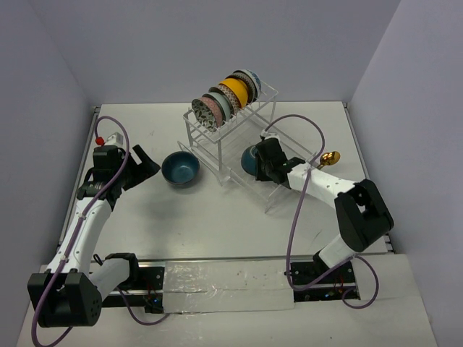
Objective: Load the bowls into the dish rack
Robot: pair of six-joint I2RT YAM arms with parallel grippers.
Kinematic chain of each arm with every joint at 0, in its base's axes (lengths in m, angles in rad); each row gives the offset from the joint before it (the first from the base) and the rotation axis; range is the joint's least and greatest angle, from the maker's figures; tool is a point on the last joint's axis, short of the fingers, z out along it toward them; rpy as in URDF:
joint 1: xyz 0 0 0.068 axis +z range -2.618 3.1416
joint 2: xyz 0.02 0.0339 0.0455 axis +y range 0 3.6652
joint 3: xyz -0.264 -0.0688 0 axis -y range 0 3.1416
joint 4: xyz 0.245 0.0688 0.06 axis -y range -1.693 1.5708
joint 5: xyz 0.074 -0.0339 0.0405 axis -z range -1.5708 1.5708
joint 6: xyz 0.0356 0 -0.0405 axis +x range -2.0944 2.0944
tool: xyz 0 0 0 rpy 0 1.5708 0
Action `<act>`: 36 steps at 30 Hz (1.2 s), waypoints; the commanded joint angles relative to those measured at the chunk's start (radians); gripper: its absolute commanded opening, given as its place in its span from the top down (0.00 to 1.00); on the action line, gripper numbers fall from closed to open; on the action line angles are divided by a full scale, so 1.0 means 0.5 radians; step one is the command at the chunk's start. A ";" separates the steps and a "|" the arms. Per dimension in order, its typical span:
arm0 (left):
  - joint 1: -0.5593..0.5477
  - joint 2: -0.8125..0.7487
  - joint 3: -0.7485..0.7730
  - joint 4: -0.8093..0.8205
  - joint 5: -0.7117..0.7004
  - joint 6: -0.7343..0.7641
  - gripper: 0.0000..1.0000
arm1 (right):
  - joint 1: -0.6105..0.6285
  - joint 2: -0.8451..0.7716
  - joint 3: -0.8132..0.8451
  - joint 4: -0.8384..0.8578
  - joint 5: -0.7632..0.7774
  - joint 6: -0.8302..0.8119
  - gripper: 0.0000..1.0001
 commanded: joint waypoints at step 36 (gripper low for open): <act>-0.254 0.681 0.197 0.079 -0.344 -0.348 0.13 | -0.152 -1.551 -0.552 0.747 0.098 0.076 0.08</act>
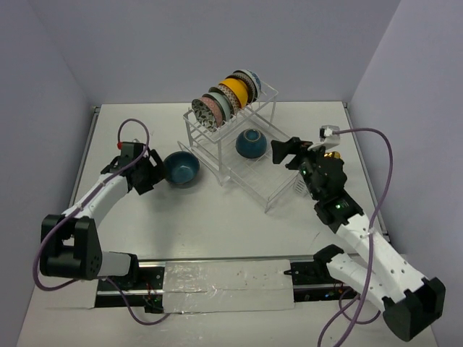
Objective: Load the bowls into the dish rack
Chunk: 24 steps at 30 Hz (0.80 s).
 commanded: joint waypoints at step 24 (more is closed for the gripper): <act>-0.180 0.587 0.501 -0.021 -0.400 -0.090 0.50 | 0.001 -0.524 -0.256 -0.041 0.036 0.026 0.00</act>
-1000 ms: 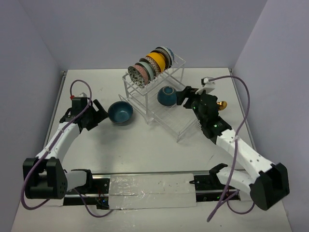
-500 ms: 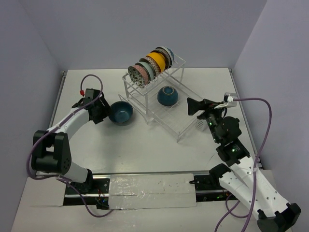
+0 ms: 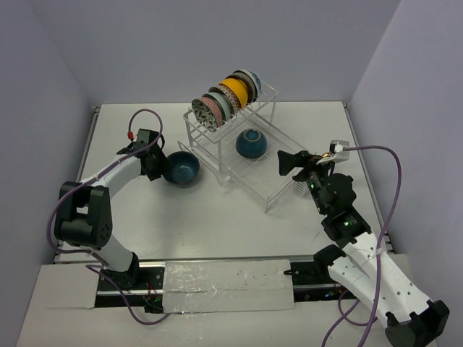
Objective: Load the bowls into the dish rack
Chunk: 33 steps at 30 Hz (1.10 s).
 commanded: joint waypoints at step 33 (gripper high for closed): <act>-0.252 -1.057 -0.021 -0.206 -0.003 0.391 1.00 | 0.534 0.380 0.440 -0.247 0.025 -0.252 0.02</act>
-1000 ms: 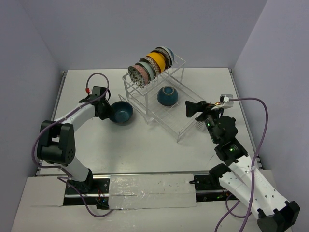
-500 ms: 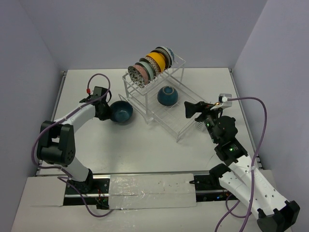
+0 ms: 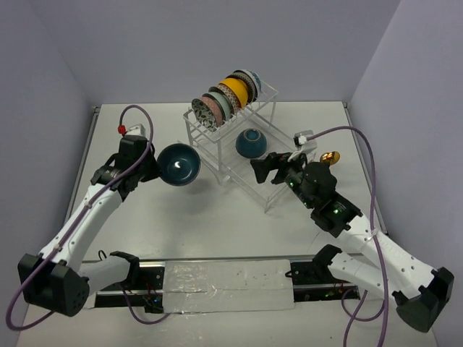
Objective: Load the bowls into the dish rack
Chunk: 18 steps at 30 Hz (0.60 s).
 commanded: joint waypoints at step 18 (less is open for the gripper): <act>-0.562 -0.378 0.258 0.000 -0.009 0.105 1.00 | 0.711 1.060 1.115 -0.722 0.358 0.120 0.20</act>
